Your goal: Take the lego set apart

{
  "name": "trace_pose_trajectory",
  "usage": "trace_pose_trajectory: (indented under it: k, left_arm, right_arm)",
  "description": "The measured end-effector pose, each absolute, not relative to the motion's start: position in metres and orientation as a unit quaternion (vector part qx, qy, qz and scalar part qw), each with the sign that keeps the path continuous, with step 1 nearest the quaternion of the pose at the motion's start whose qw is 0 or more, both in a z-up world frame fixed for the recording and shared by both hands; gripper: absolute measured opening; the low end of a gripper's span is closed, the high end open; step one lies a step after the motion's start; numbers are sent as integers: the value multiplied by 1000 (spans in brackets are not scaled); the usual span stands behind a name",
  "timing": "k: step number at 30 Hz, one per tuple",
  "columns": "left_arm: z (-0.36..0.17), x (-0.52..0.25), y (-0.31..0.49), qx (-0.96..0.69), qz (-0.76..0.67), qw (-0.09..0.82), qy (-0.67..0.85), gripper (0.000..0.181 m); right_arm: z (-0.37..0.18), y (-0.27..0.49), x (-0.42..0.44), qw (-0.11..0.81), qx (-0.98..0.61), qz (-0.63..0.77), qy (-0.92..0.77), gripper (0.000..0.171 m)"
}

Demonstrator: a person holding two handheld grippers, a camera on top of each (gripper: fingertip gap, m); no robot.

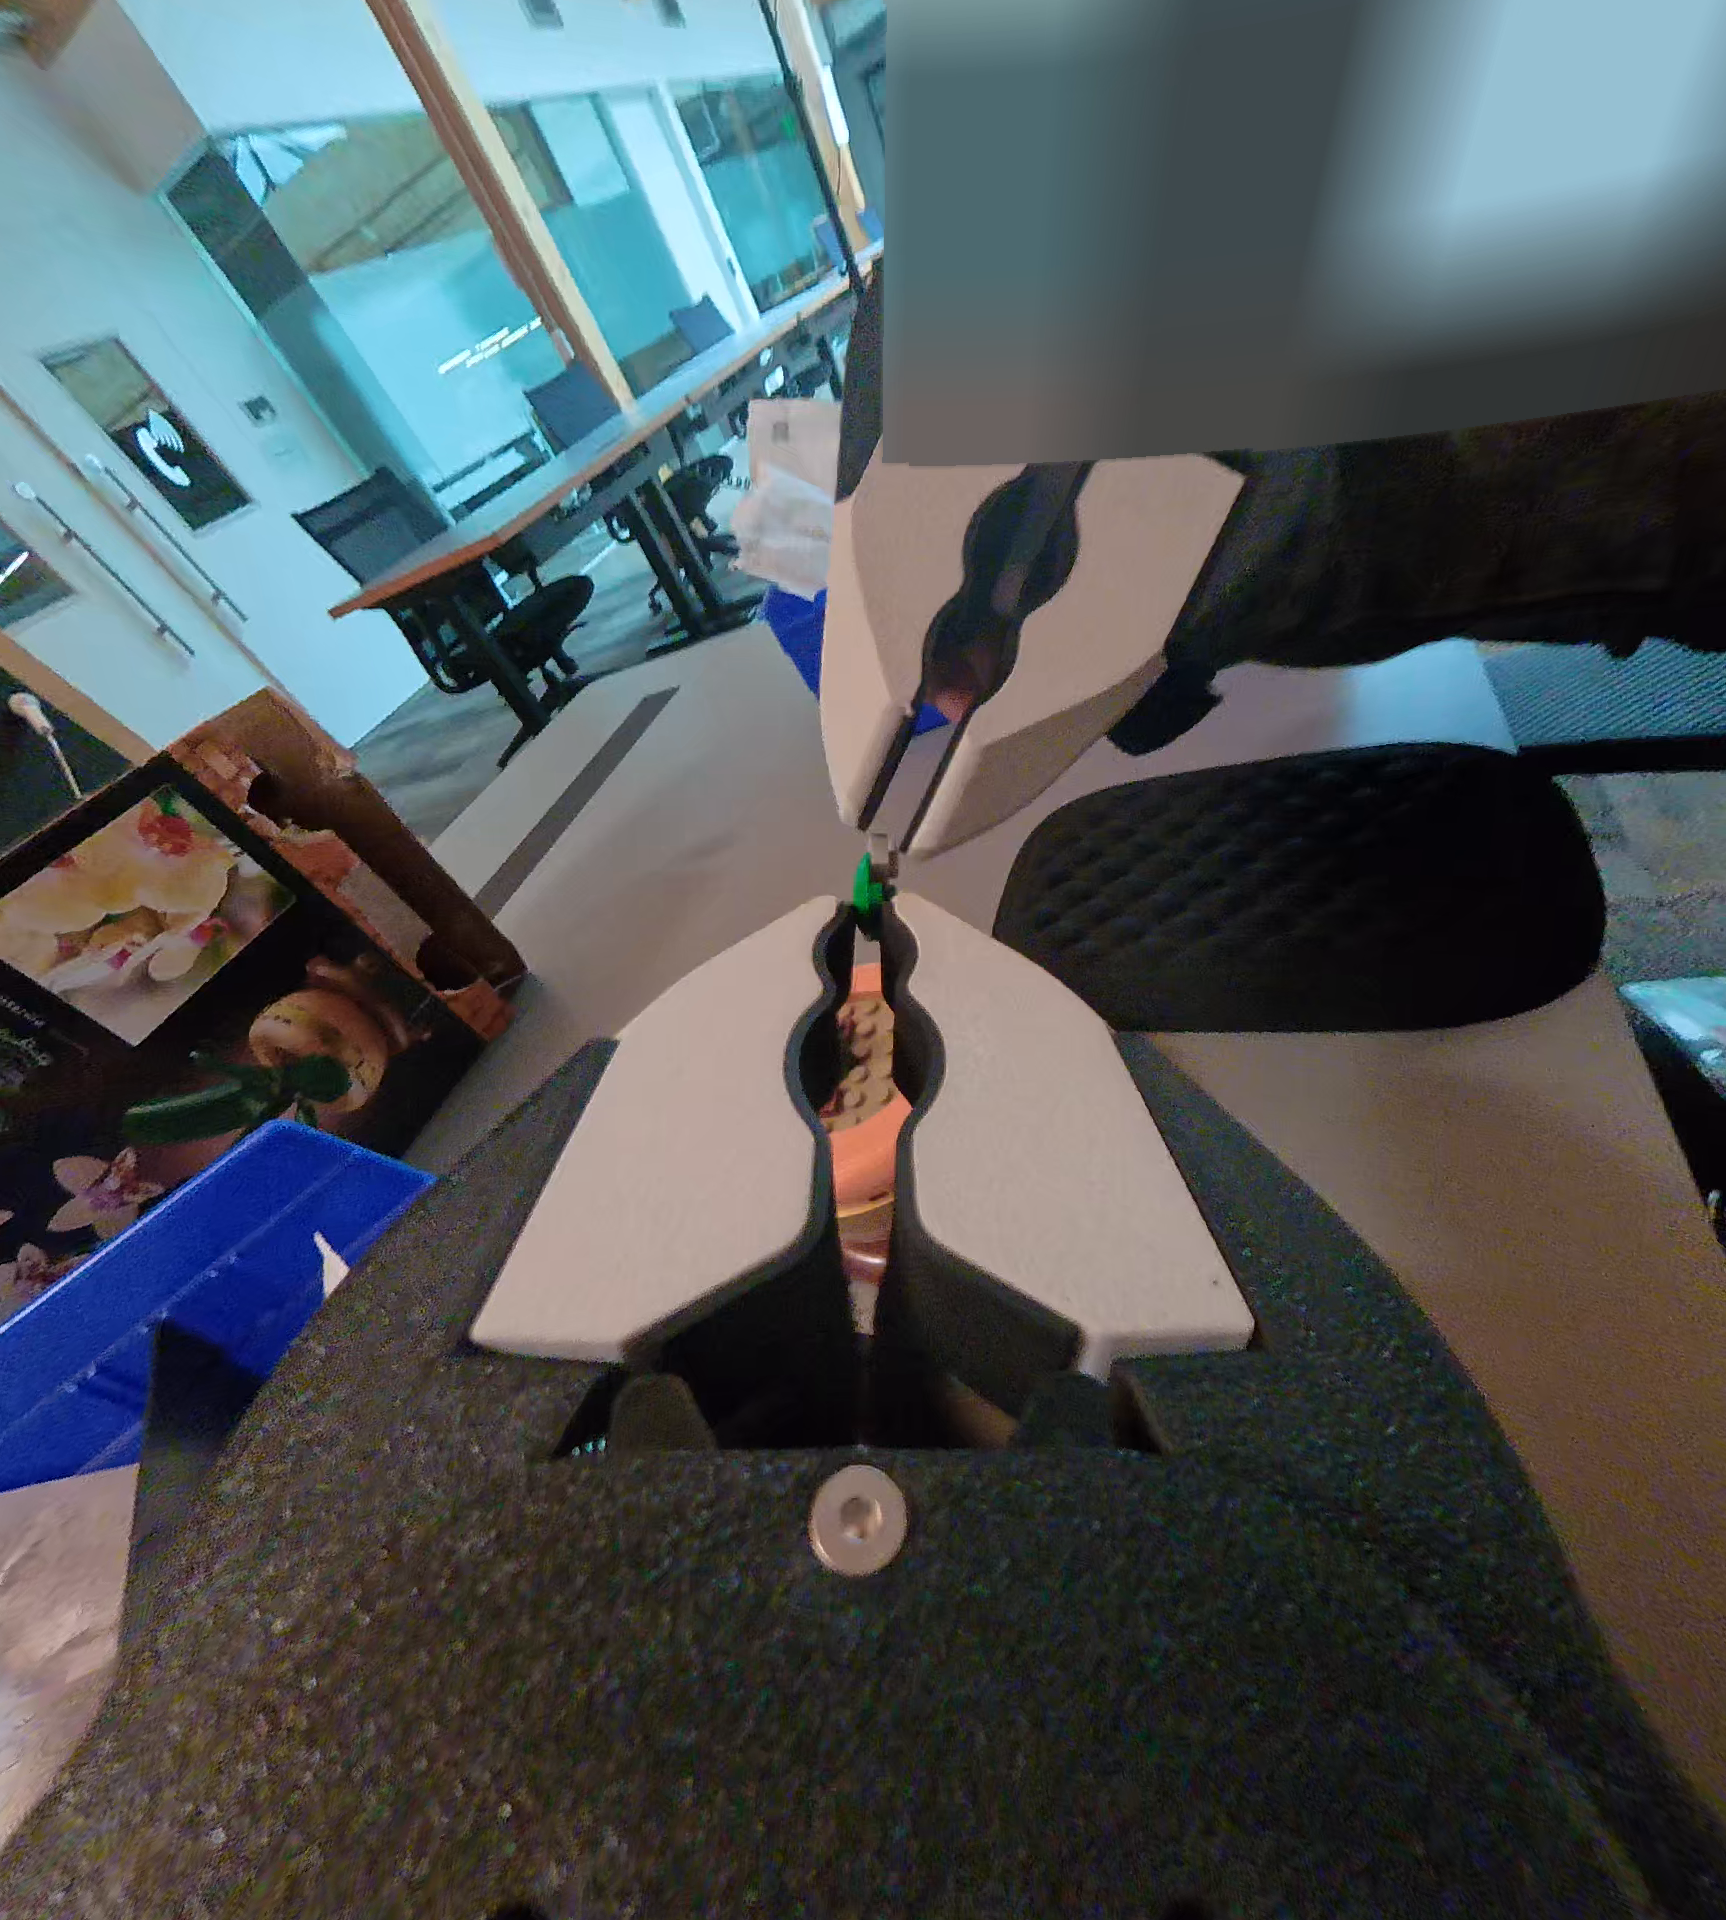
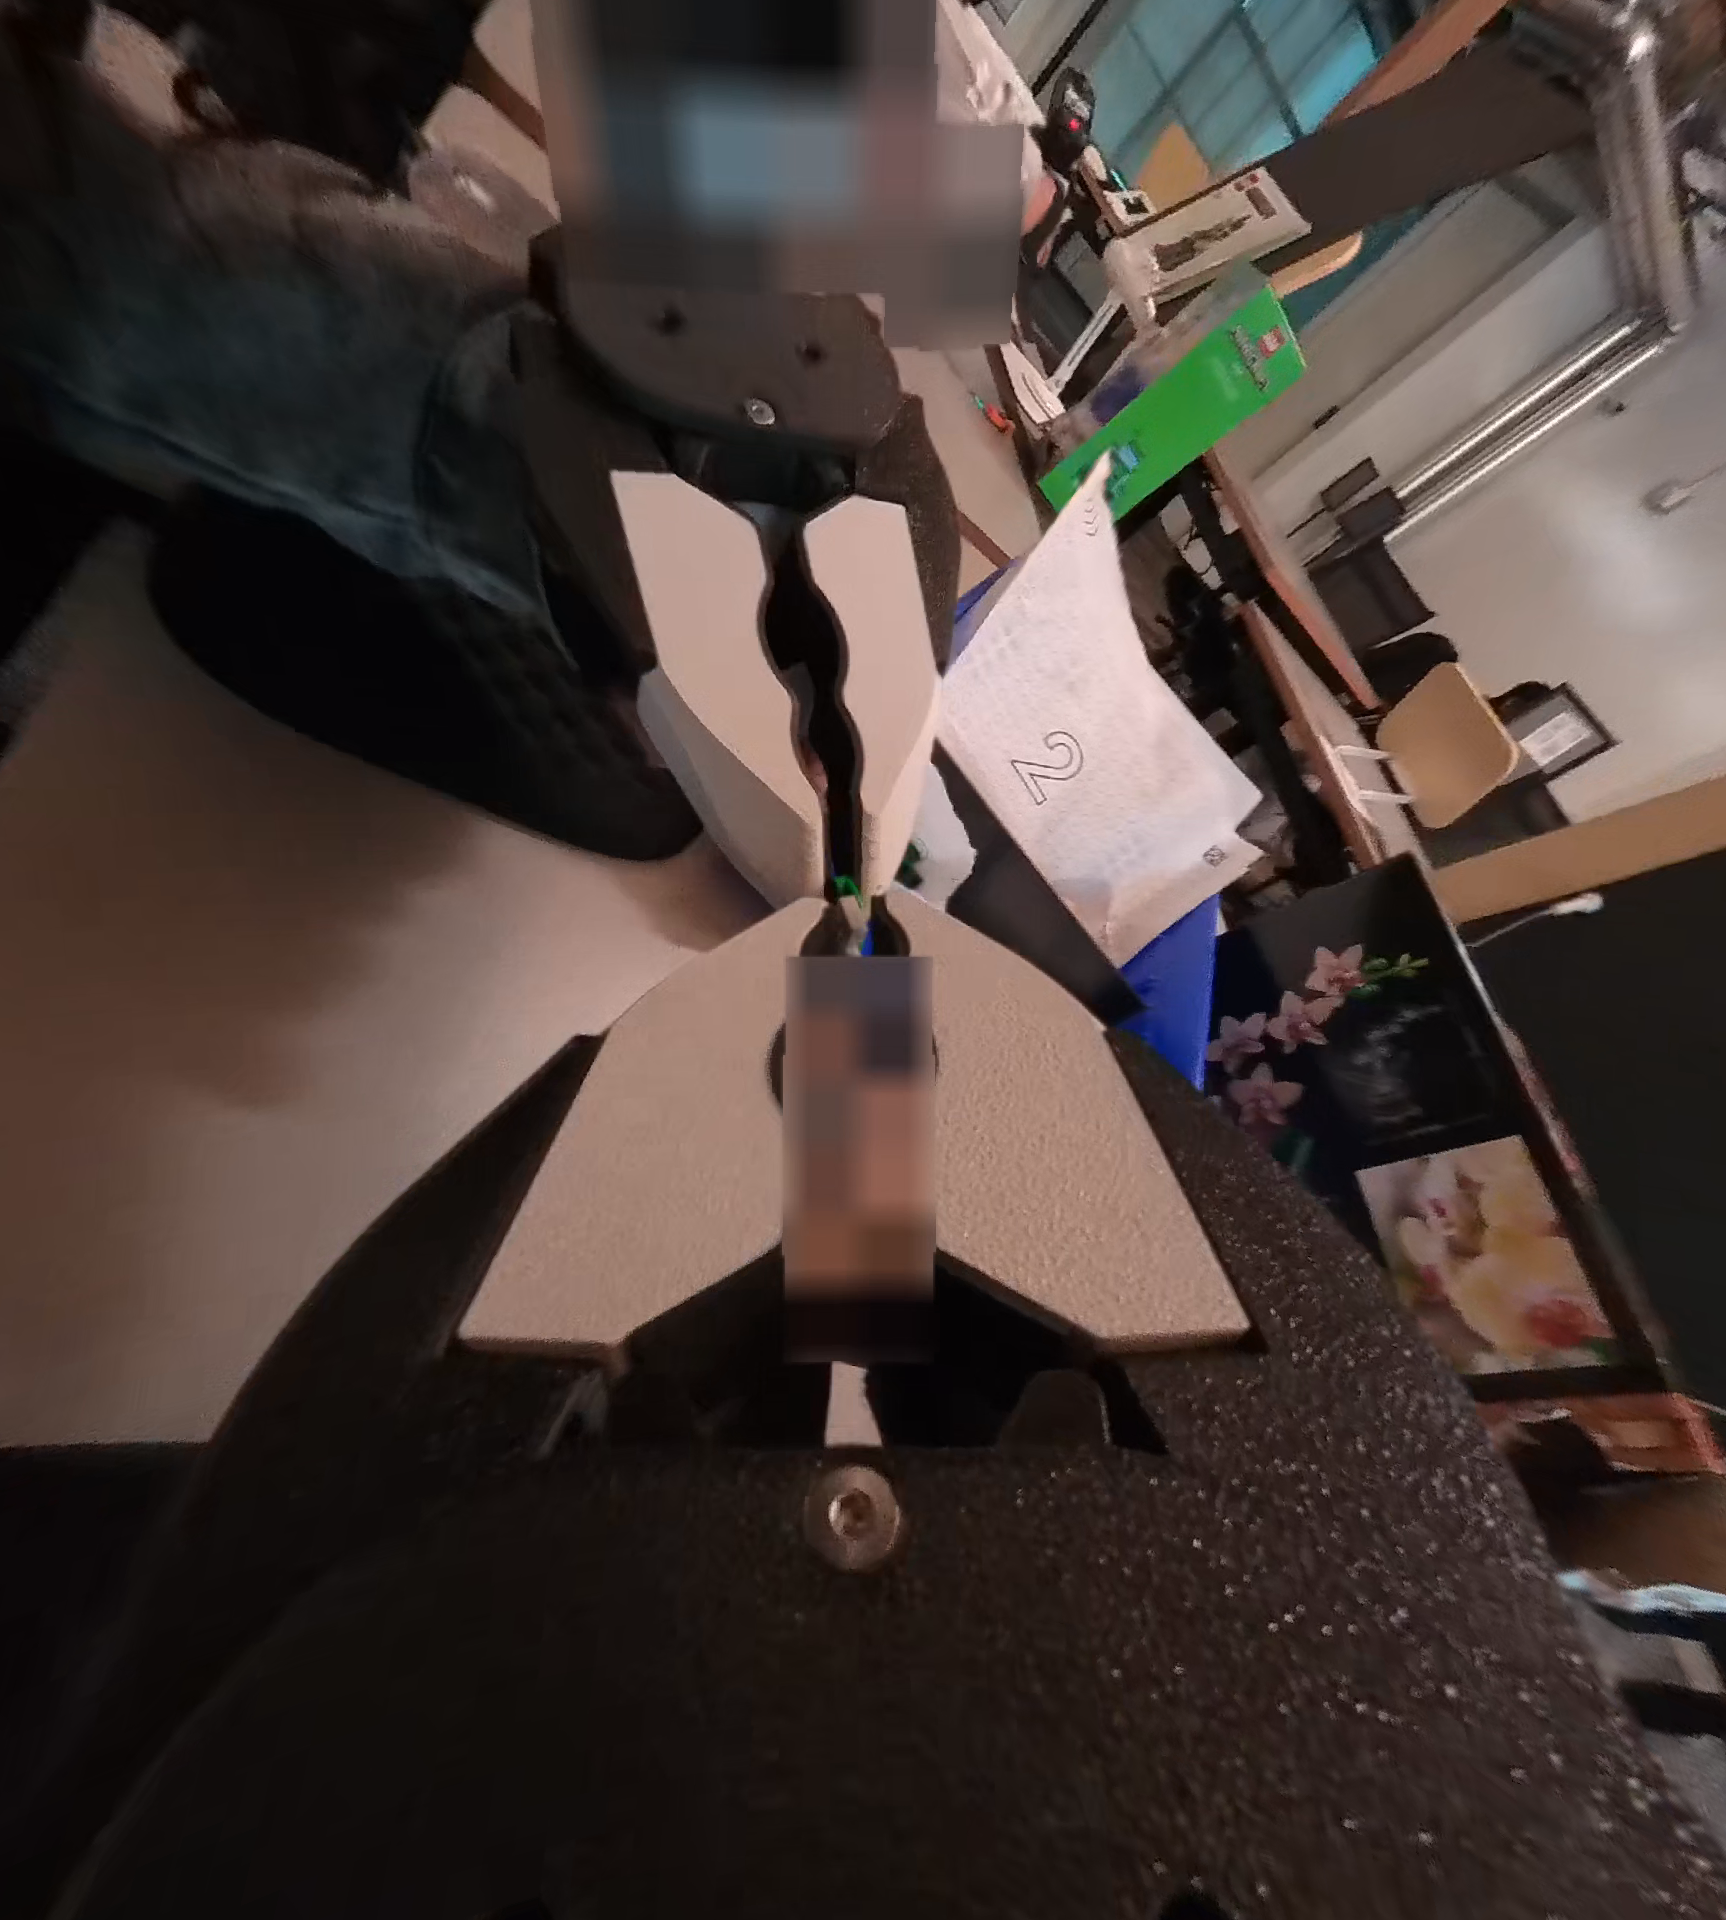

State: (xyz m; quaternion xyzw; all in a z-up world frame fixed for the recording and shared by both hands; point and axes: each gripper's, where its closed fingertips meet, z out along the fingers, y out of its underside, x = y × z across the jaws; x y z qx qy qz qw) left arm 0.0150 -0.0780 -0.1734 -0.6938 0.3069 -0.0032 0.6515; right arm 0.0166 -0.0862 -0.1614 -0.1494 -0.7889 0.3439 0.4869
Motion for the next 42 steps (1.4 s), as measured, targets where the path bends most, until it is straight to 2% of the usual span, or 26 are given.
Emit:
trace_pose_trajectory:
  k: [8, 12, 18, 23, 26, 33, 37, 39, 42]
  left_arm:
    - [-179, 13, -74, -705, 49, 622, 338, 4]
    - [-178, 10, -72, -710, 64, 615, 337, 4]
    - [-178, 7, -69, -724, 78, 609, 315, 4]
    - [-167, 5, -68, -729, -75, 651, 198, 4]
    - [-169, 4, -66, -731, -110, 652, 168, 5]
    - [-160, 8, -69, -703, -230, 665, 104, 5]
    - [-160, 13, -74, -692, -128, 686, 186, 6]
    - [-160, 15, -75, -688, -67, 684, 233, 16]
    - [-160, 23, -80, -676, -48, 680, 280, 7]
  right_arm:
    - [-173, -80, 13, 468, -154, 295, -818, 13]
    - [-174, -77, 10, 483, -147, 273, -819, 6]
    - [-174, -73, 7, 520, -119, 215, -818, 6]
    - [-162, -72, 5, 585, -75, 177, -788, 5]
    - [-164, -71, 4, 598, -61, 157, -783, 5]
    - [-156, -75, 7, 613, -55, 211, -760, 5]
    - [-156, -78, 11, 564, -92, 313, -759, 5]
    - [-158, -78, 14, 529, -107, 348, -767, 5]
    - [-153, -84, 20, 484, -115, 409, -765, 5]
